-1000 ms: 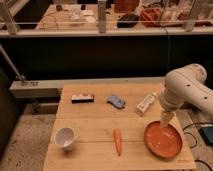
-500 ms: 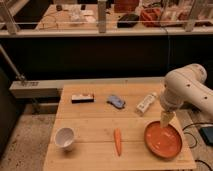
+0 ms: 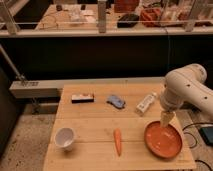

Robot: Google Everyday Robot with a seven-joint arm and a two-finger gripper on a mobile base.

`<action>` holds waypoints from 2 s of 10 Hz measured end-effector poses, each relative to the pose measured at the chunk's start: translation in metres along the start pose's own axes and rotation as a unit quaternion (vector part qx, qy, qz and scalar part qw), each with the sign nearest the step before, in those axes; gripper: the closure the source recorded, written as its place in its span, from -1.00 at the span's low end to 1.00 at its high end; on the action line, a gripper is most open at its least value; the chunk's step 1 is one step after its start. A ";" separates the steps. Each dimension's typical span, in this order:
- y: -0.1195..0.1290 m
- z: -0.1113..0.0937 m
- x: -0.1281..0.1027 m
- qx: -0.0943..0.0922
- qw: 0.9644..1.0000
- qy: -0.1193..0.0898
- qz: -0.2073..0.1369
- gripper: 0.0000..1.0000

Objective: Place the bottle in the ceramic bowl

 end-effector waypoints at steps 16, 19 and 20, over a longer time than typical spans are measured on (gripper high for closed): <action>-0.028 0.004 -0.007 0.012 1.000 -0.001 -0.011 -0.60; -0.030 0.005 -0.007 0.014 1.000 -0.001 -0.013 -0.60; -0.031 0.005 -0.008 0.015 1.000 -0.001 -0.014 -0.60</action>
